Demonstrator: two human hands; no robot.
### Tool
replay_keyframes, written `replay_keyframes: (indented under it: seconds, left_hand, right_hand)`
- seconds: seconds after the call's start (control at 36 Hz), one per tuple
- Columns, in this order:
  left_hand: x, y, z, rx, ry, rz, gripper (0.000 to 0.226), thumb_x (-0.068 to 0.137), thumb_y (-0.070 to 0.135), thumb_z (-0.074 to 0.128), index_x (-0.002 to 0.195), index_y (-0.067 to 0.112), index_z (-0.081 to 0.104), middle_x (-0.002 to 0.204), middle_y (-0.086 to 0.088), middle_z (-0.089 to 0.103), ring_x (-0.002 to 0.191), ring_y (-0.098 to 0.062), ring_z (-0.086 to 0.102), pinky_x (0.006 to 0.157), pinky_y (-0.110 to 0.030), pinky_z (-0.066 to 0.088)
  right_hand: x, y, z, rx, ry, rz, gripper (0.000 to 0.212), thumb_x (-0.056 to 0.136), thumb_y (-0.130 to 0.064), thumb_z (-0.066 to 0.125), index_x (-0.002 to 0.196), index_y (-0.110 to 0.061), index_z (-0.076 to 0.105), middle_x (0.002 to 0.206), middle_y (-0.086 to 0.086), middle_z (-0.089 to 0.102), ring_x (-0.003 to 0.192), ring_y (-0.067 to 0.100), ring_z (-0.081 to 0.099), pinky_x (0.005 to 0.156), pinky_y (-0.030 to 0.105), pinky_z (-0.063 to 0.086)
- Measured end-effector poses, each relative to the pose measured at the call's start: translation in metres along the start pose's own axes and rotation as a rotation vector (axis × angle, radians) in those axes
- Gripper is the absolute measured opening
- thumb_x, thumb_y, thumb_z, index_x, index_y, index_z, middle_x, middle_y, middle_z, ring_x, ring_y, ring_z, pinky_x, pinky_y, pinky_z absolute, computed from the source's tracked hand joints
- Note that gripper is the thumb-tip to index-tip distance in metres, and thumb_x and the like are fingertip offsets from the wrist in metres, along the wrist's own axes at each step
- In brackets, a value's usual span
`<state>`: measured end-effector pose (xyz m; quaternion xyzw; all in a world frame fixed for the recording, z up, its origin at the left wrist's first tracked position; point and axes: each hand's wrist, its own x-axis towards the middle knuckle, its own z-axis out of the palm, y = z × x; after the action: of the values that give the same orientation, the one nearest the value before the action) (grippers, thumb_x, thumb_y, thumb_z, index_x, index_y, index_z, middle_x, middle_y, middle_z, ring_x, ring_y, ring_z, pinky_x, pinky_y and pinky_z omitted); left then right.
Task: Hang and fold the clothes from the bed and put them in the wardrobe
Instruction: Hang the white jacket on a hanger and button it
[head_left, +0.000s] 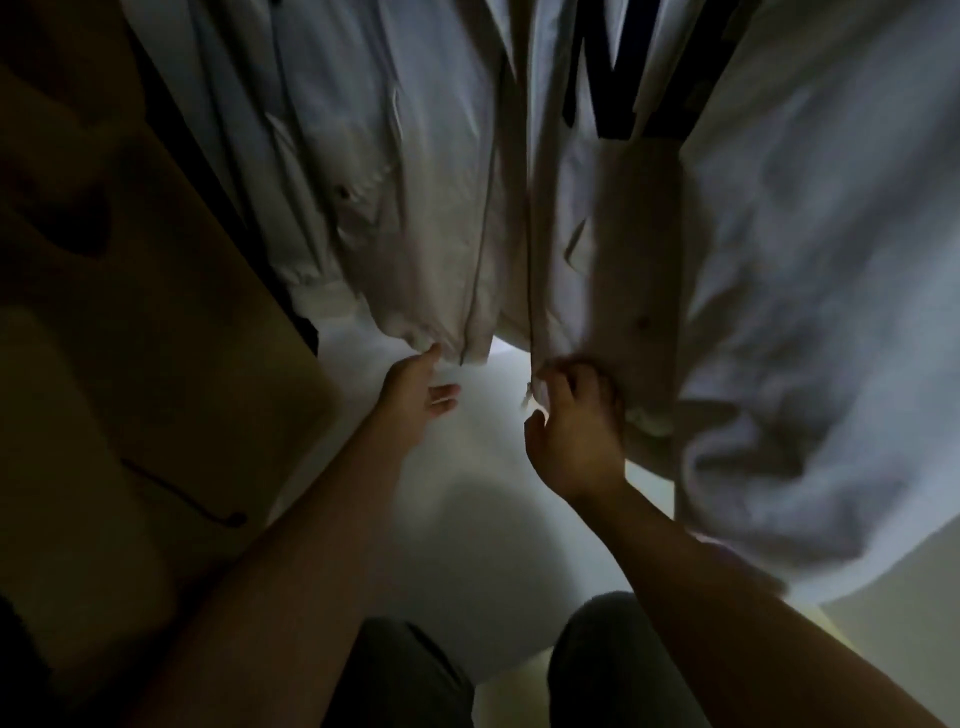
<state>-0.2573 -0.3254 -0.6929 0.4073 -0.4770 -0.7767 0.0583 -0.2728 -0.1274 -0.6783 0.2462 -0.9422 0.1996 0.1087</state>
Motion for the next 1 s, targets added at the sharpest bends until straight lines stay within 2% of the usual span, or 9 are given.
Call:
replay_keyframes:
  seconds: [0.08,0.22,0.36,0.47,0.58,0.72,0.83,0.92,1.0]
  left_hand:
    - [0.014,-0.006,0.002,-0.288,-0.091,-0.039,0.023,0.096,0.028,0.065,0.111,0.011,0.060,0.115,-0.011,0.058,0.090,-0.024,0.061,0.074,-0.031,0.054]
    - [0.041,-0.012,-0.002,-0.482,-0.141,-0.082,0.027,0.089,0.021,0.072,0.111,0.007,0.063,0.093,-0.007,0.063,0.074,-0.017,0.062,0.060,-0.024,0.055]
    - [0.057,-0.029,-0.009,-0.519,-0.184,-0.085,0.016,0.089,0.021,0.073,0.099,0.009,0.069,0.084,-0.009,0.074,0.067,-0.016,0.071,0.063,-0.027,0.056]
    - [0.053,-0.051,-0.013,-0.515,-0.262,-0.103,0.048,0.090,0.031,0.070,0.130,0.007,0.056,0.106,-0.019,0.074,0.096,-0.032,0.073,0.079,-0.042,0.059]
    - [0.034,-0.075,-0.021,-0.603,-0.395,-0.157,0.036,0.102,0.030,0.053,0.131,0.009,0.049,0.112,-0.023,0.071,0.105,-0.041,0.069,0.086,-0.047,0.057]
    - [0.010,-0.092,-0.022,-0.634,-0.448,-0.062,0.050,0.086,0.010,0.065,0.134,0.008,0.053,0.133,-0.015,0.063,0.116,-0.031,0.065,0.087,-0.036,0.057]
    - [-0.005,-0.102,-0.019,-0.544,-0.461,-0.029,0.100,0.059,0.013,0.093,0.147,0.015,0.045,0.152,-0.011,0.046,0.138,-0.025,0.048,0.078,-0.031,0.057]
    - [-0.003,-0.113,-0.021,-0.476,-0.514,0.042,0.072,0.046,0.019,0.101,0.113,0.025,0.075,0.127,0.003,0.068,0.114,-0.013,0.067,0.076,-0.031,0.057]
    - [0.001,-0.119,-0.026,-0.381,-0.545,0.130,0.061,0.063,0.018,0.094,0.120,0.024,0.072,0.131,0.000,0.066,0.124,-0.019,0.061,0.096,-0.038,0.053]
  right_hand:
    - [-0.003,0.013,0.015,0.078,-0.107,0.132,0.044,0.085,-0.022,0.064,0.129,-0.019,0.061,0.119,0.007,0.063,0.113,0.029,0.056,0.098,0.041,0.045]
    - [-0.001,0.039,0.037,0.316,-0.359,0.541,0.040,0.094,-0.037,0.059,0.131,-0.021,0.058,0.117,0.001,0.067,0.108,0.025,0.064,0.094,0.038,0.052]
    - [0.002,0.047,0.057,0.688,-0.419,0.818,0.035,0.095,-0.035,0.060,0.075,-0.007,0.061,0.074,0.006,0.050,0.066,0.023,0.052,0.070,0.034,0.042]
    - [0.001,0.045,0.064,1.132,-0.446,1.066,0.037,0.091,-0.041,0.069,0.116,-0.015,0.061,0.114,0.011,0.060,0.111,0.029,0.059,0.098,0.043,0.051]
    - [0.000,0.045,0.069,1.493,-0.340,1.174,0.046,0.087,-0.041,0.073,0.122,-0.020,0.053,0.134,0.007,0.050,0.122,0.027,0.050,0.106,0.047,0.042]
    - [-0.003,0.050,0.070,1.474,-0.253,1.181,0.036,0.100,-0.037,0.058,0.129,-0.016,0.060,0.134,0.004,0.062,0.126,0.022,0.054,0.100,0.038,0.040]
    - [-0.004,0.052,0.062,1.345,-0.241,1.138,0.031,0.103,-0.036,0.049,0.108,-0.011,0.067,0.095,0.002,0.074,0.091,0.017,0.069,0.069,0.024,0.041]
    - [-0.002,0.051,0.055,1.290,-0.214,1.087,0.032,0.103,-0.027,0.044,0.094,-0.005,0.066,0.085,0.009,0.071,0.073,0.019,0.071,0.056,0.020,0.053]
    - [-0.001,0.056,0.058,1.175,-0.208,1.039,0.032,0.102,-0.025,0.041,0.089,-0.008,0.065,0.078,0.007,0.073,0.070,0.019,0.073,0.076,0.029,0.058]
